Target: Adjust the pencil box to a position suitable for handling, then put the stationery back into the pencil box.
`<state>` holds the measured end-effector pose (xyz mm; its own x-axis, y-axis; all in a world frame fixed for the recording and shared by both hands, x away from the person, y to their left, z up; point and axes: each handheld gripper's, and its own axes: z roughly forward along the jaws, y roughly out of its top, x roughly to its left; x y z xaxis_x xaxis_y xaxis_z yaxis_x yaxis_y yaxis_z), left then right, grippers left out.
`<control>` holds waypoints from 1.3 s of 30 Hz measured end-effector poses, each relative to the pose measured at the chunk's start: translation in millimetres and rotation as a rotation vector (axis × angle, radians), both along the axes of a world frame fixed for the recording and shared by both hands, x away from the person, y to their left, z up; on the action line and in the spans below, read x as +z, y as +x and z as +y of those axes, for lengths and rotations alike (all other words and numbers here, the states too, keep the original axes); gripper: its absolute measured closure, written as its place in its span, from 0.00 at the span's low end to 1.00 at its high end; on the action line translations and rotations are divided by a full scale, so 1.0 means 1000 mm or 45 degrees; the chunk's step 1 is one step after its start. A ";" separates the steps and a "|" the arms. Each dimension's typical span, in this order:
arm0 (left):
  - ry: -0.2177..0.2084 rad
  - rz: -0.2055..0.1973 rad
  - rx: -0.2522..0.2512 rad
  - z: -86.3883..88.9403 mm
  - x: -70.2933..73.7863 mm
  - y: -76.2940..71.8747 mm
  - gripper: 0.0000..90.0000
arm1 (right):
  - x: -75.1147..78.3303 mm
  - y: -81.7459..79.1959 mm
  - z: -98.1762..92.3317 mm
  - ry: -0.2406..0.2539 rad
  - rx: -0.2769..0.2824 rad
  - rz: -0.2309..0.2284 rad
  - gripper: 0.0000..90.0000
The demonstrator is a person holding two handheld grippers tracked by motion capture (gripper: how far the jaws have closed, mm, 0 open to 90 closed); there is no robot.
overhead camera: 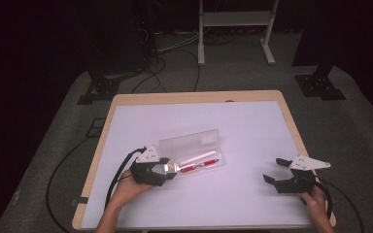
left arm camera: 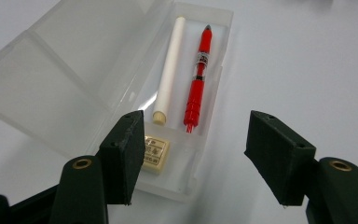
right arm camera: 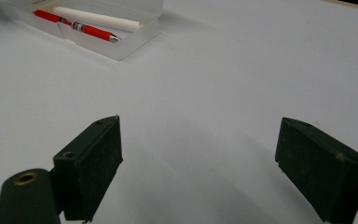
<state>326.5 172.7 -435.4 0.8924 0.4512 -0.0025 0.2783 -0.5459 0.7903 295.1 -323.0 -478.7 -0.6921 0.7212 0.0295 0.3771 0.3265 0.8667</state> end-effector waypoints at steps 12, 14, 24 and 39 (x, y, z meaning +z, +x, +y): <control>-0.020 -0.010 0.034 0.013 -0.001 -0.010 0.39 | 0.000 0.001 0.001 -0.005 0.002 0.008 0.15; -0.020 -0.009 0.037 0.013 -0.002 -0.011 0.39 | 0.000 0.000 0.001 -0.008 0.003 0.001 0.15; -0.018 -0.011 0.058 0.024 -0.003 -0.019 0.37 | 0.000 0.001 0.001 -0.006 -0.003 0.014 0.15; -0.016 -0.006 0.086 0.037 -0.006 -0.025 0.37 | 0.000 0.001 0.001 -0.008 -0.002 0.012 0.15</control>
<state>301.9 210.1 -441.0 0.8600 0.5102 -0.0045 0.3103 -0.5160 0.7984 295.8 -322.0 -479.0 -0.6906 0.7225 0.0313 0.3858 0.3314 0.8610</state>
